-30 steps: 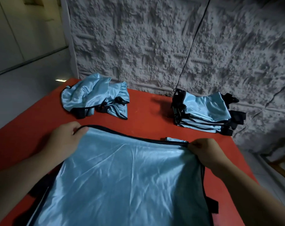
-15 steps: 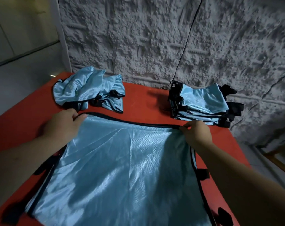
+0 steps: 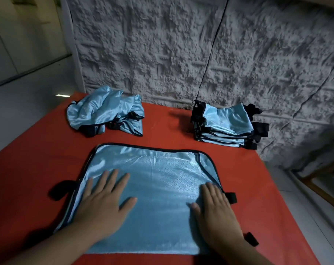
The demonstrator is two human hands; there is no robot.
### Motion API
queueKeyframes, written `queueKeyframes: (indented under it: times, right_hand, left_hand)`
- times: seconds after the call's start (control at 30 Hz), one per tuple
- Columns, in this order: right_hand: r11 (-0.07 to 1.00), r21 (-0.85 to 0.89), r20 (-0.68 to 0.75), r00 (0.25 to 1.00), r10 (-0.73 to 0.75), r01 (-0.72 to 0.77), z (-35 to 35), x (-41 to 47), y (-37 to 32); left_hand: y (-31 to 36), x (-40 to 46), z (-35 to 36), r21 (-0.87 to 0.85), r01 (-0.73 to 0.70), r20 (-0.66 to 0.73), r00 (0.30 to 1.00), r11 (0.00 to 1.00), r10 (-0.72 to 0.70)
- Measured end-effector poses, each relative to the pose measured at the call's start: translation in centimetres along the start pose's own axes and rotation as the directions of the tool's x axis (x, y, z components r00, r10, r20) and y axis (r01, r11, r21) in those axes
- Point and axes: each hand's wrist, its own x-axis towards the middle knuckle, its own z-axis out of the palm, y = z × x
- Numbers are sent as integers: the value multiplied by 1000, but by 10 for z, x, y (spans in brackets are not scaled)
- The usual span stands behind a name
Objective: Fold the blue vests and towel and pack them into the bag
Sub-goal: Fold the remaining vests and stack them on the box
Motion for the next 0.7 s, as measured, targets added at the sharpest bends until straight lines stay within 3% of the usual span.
queueKeyframes:
  times: [0.2,0.27,0.33,0.4,0.47,0.6,0.7]
  right_hand:
    - [955,-30,19,955,296,-295,-17,-4,4]
    - [974,-54,-61,975,215,-218,-26,8,-9]
    - [998,59,-119,993,29,-22,-28,30,-24]
    - [966,229,-116,989,-92,116,-28,57,-39]
    - [943,279,-79,983,-164,180,-25,83,-48]
    - [982,91,21,985,-171,168,-7,104,-42]
    - [998,6,18,997,-70,70,1,106,-26]
  left_hand:
    - [-7,12,-9,-64,124,60,991,990,-121]
    - [6,21,-22,-84,140,43,990,987,-137]
    - [18,35,-32,-102,78,-24,996,992,-80]
    - [21,53,-37,-129,6,-45,999,992,-12]
    - [16,69,-34,-128,-69,-19,998,989,67]
    - [-4,83,-15,-86,-135,20,990,987,137]
    - [-22,94,-11,-58,7,-36,999,998,-10]
